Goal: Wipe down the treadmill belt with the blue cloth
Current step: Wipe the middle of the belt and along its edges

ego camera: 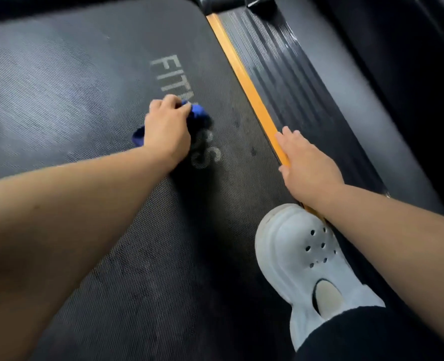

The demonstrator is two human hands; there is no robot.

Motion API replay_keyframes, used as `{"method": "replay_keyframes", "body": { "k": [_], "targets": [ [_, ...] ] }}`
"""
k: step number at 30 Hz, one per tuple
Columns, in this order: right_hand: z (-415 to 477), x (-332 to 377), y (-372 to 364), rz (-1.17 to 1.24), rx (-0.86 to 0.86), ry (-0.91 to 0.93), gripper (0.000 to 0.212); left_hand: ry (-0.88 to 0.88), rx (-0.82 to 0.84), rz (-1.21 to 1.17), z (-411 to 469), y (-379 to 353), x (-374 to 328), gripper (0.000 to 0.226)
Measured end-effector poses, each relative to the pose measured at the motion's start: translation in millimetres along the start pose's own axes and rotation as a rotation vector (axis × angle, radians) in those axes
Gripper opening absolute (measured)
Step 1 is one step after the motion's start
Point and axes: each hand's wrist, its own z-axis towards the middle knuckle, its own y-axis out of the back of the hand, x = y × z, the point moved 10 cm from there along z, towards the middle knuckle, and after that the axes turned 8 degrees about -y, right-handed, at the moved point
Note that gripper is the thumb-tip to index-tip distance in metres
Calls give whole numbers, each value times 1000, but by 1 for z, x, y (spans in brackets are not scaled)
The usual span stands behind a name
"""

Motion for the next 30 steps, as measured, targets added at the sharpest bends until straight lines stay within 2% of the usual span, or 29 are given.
{"method": "replay_keyframes", "body": {
  "k": [1, 2, 5, 8, 10, 13, 14, 16, 20, 23, 25, 28, 30],
  "targets": [
    [0, 0, 0, 4, -7, 5, 65, -32, -6, -6, -7, -1, -10, 38],
    [-1, 1, 0, 1, -10, 10, 65, -145, -8, -19, -22, -3, -27, 39],
    [-2, 1, 4, -21, -10, 17, 64, -566, 90, -127, -105, -15, -86, 43],
    [-3, 2, 4, -19, -3, -2, 65, -660, 168, -146, -110, -20, -89, 44],
    [-2, 2, 1, -23, -2, -13, 65, -583, 100, -92, -71, -18, -79, 47],
    [-2, 0, -3, -29, -18, -26, 65, -242, 48, -61, -7, -13, -38, 48],
    [-2, 0, -4, -36, -26, -21, 65, -183, 37, -62, 2, -13, -31, 49],
    [-1, 3, -6, -53, -45, -12, 64, -179, 10, -77, -8, -14, -37, 47],
    [-2, 3, -3, -19, -45, -29, 63, -522, 66, -134, -98, -23, -95, 42],
    [-4, 5, 0, -9, -18, -17, 62, -640, 127, -140, -92, -27, -96, 45],
    [-5, 5, -1, 0, -16, -33, 62, -598, 101, -73, -54, -28, -87, 46],
    [-6, 5, -2, -4, -35, -43, 63, -317, 81, -9, 11, -27, -62, 43],
    [-5, 5, -4, -10, -42, -34, 63, -197, 68, -5, 21, -28, -63, 43]
  ]
}}
